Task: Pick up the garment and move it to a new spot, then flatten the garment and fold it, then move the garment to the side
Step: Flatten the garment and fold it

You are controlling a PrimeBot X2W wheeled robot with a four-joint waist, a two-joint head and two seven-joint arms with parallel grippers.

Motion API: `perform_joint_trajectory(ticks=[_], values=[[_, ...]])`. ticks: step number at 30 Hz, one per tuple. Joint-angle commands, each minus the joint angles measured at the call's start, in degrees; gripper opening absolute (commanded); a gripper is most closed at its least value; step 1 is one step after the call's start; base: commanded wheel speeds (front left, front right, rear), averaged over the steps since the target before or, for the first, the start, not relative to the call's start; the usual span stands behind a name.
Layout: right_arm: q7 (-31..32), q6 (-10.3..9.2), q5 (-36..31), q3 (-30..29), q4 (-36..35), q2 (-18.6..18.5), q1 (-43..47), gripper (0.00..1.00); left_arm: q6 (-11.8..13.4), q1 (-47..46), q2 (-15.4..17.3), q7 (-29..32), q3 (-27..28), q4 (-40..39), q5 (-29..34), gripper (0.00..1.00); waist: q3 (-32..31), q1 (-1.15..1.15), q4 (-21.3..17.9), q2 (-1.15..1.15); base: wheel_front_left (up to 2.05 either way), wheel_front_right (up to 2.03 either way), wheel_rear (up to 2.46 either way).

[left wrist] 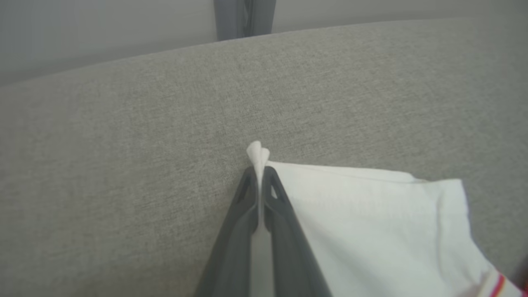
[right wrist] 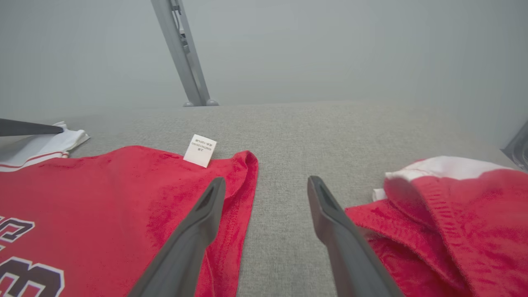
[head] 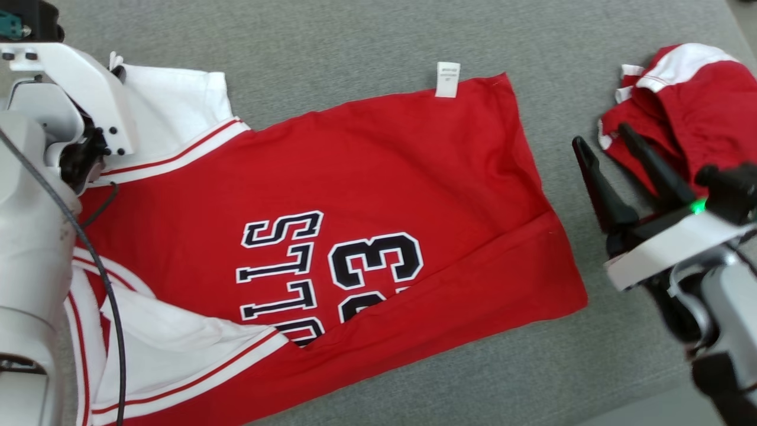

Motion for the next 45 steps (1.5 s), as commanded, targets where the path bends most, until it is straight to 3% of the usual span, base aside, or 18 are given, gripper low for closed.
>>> perform_joint_trajectory(ticks=[1,8,17,18,19,20,27,36,45], values=[[0.4,-0.02,-0.5,0.4,1.1,-1.4,-1.5,1.00,-0.3,-0.9,-0.2,0.0,-0.3,0.2,0.1,0.00,0.2,0.00,0.8,0.00,0.00,0.00,0.00],[1.5,-0.02,4.5,8.0,11.3,-5.6,-12.8,1.00,-0.8,-3.7,-4.3,-1.1,-3.1,-0.9,0.4,0.00,1.3,0.00,5.9,0.00,0.00,0.00,0.00],[0.8,-0.02,11.0,17.4,22.7,-7.4,-21.5,1.00,-1.0,-4.3,-7.6,-2.0,-7.5,-4.6,-2.6,0.00,2.0,0.00,11.0,0.00,0.00,0.00,0.00],[0.6,-0.02,11.6,18.3,23.5,-7.8,-22.2,0.81,-1.0,-4.0,-7.4,-1.9,-8.0,-5.3,-3.2,0.00,2.0,0.00,11.3,0.00,0.00,0.00,0.00],[0.3,-0.02,12.8,18.7,24.0,-7.7,-22.6,0.33,-1.0,-3.7,-7.1,-2.0,-8.6,-6.0,-3.8,0.00,1.9,0.00,11.5,0.00,0.00,0.00,0.00],[0.2,-0.02,13.9,19.3,24.5,-7.6,-23.1,0.00,-0.9,-3.4,-6.9,-2.0,-9.0,-6.6,-4.8,0.00,1.9,0.00,11.7,0.00,0.00,0.00,0.00],[0.6,-0.02,19.5,23.7,23.2,-10.9,-25.7,0.00,-0.9,-2.8,-4.5,-1.8,-11.3,-12.7,-10.5,0.00,1.3,0.00,12.9,0.00,0.00,0.00,0.00],[3.5,-0.02,24.7,29.1,14.2,-18.7,-25.8,0.00,-0.9,1.0,1.4,-0.1,-13.6,-25.0,-18.9,0.00,-1.6,0.00,14.0,0.00,0.00,0.00,0.00],[9.8,-0.03,27.7,32.0,4.2,-27.4,-23.3,0.00,-0.9,7.6,9.2,6.5,-13.8,-39.9,-26.1,0.00,-3.5,0.00,14.8,0.00,0.00,0.00,0.00]])
